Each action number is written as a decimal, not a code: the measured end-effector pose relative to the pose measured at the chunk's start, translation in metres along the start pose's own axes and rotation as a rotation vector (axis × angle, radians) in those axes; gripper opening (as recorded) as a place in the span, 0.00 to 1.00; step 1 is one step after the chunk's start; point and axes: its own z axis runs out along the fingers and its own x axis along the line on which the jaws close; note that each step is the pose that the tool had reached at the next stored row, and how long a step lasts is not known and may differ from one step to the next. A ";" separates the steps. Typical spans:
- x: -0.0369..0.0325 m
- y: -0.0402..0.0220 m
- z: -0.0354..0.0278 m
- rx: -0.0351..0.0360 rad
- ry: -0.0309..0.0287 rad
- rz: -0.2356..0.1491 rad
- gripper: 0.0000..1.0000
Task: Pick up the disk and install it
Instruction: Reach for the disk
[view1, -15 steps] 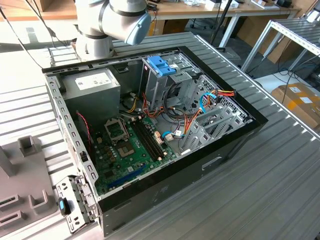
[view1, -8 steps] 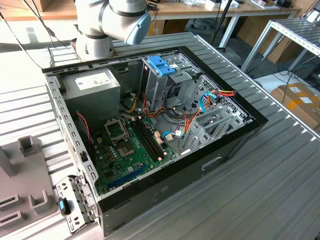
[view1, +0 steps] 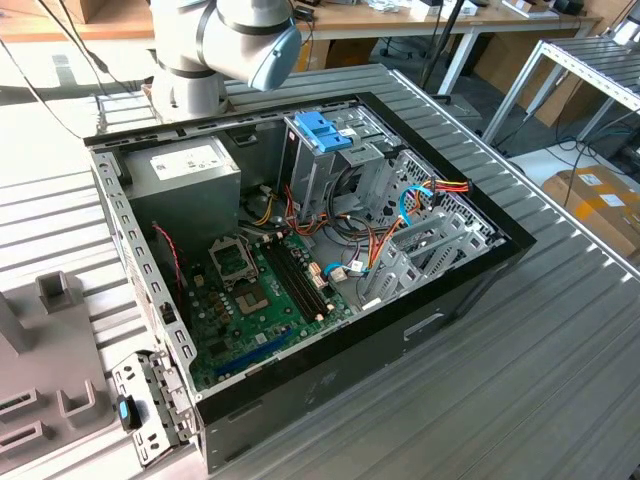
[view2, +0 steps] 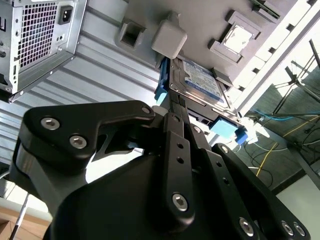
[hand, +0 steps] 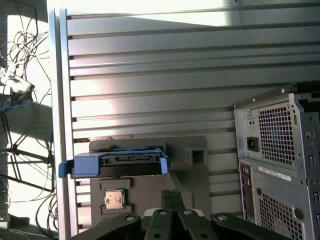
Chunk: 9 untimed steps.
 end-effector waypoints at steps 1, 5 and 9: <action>0.0010 0.0000 -0.0001 0.0000 0.0001 0.000 0.11; 0.0047 -0.0003 -0.0001 0.0000 0.0000 0.000 0.11; 0.0082 -0.0006 -0.0002 -0.0001 0.0000 0.000 0.11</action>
